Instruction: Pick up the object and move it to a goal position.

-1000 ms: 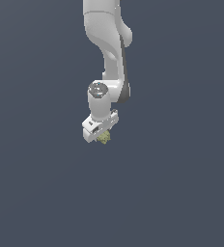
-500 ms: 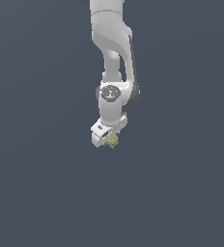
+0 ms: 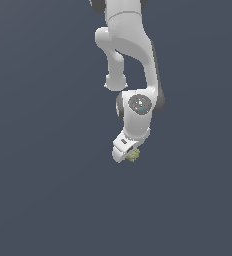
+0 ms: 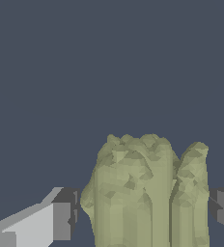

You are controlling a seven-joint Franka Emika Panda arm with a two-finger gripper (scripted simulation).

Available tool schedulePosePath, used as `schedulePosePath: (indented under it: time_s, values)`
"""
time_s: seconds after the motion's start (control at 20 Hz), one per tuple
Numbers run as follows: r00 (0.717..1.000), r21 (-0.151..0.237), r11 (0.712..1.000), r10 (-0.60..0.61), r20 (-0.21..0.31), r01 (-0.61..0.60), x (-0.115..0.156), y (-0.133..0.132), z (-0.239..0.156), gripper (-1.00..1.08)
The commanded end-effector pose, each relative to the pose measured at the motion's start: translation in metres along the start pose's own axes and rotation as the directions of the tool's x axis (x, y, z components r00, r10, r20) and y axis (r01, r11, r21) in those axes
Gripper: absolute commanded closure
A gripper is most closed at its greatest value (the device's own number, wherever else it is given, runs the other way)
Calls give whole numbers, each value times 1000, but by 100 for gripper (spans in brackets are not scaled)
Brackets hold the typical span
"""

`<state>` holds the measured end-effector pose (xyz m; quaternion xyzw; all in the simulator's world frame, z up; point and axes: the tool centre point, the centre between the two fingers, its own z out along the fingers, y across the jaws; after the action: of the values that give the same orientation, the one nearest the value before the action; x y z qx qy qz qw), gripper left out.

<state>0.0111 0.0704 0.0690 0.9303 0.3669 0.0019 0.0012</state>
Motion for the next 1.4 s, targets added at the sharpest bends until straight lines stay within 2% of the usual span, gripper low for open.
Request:
schedulePosePath:
  time_s: [0.0,0.65,1.35]
  values:
    - [1000,0,1000,1,0,-1,22,-5,-3,108]
    - [1000,2,1000,0,2,0,114,-23,-17,108]
    - [1000,3,1000,0,2,0,179,-35,-26,108]
